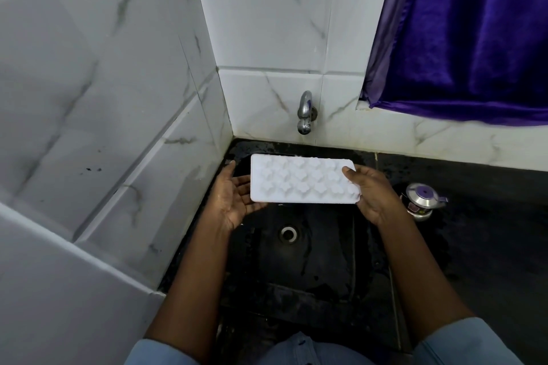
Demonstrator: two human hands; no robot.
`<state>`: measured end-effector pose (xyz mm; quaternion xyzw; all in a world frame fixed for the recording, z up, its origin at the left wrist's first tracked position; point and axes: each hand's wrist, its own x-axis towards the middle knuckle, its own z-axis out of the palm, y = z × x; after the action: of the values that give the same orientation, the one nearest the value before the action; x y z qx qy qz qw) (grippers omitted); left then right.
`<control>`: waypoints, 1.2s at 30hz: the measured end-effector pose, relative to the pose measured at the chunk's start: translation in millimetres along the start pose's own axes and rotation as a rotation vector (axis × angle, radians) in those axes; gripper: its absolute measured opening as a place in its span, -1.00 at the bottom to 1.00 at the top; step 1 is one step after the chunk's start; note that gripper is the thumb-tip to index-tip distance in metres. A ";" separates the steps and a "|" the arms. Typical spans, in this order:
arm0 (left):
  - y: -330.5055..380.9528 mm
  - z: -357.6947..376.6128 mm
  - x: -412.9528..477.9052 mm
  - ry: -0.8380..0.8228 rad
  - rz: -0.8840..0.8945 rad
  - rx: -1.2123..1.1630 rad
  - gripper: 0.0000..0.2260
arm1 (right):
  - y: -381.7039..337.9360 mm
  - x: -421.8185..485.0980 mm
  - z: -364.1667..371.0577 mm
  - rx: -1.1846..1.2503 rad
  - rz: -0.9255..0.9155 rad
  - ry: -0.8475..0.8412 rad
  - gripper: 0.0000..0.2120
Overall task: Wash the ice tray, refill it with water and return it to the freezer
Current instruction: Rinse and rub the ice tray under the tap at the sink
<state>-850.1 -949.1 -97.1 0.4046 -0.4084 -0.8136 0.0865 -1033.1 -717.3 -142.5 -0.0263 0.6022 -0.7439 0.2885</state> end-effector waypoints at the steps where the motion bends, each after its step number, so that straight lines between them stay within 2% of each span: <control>1: -0.3 0.0 0.0 0.001 -0.002 0.003 -0.38 | 0.8 0.7 -0.4 -0.037 -0.018 0.006 -0.89; 5: -2.1 -1.8 2.1 0.048 0.006 0.043 -0.40 | 1.0 -1.4 1.7 0.015 0.003 -0.019 -0.86; 8: -1.5 0.0 -2.3 0.041 0.002 0.066 -0.41 | 0.9 -2.7 2.7 -0.160 -0.039 0.040 -0.86; 13: -5.6 5.8 -4.4 0.060 0.050 0.141 -0.59 | -1.0 -9.9 6.8 -0.294 -0.075 0.043 -0.77; 17: -8.2 12.9 -6.3 0.020 0.086 0.145 -0.57 | -8.0 -19.2 14.8 -0.425 0.001 0.034 -0.68; 20: -7.6 15.1 -1.6 -0.016 0.133 0.064 -0.51 | -5.3 -20.5 22.0 -0.168 0.073 -0.038 -0.48; 22: -8.3 16.3 0.6 0.070 0.154 0.018 -0.56 | -0.8 -21.5 26.2 0.085 0.054 -0.070 -0.40; 24: -8.3 20.3 -0.1 0.123 0.160 -0.039 -0.60 | 0.7 -24.5 28.2 0.224 -0.004 0.005 -0.60; 26: -9.7 19.0 6.5 0.106 0.173 -0.096 -0.67 | 0.5 -25.2 24.8 0.307 -0.068 0.098 -0.81; 29: -10.7 8.7 15.8 0.117 0.171 -0.101 -0.84 | 2.9 -25.3 16.3 0.339 -0.141 0.110 -0.57; 33: -13.9 0.9 16.5 -0.043 0.148 -0.075 -0.85 | 8.7 -27.1 12.5 0.348 -0.206 0.115 -0.42; 36: -17.0 1.0 16.8 -0.110 0.084 -0.081 -0.72 | 11.6 -30.8 11.3 0.306 -0.274 0.116 -0.41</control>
<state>-858.7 -945.4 -119.1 0.3377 -0.3959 -0.8462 0.1144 -998.5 -714.2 -140.5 -0.0209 0.4887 -0.8592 0.1502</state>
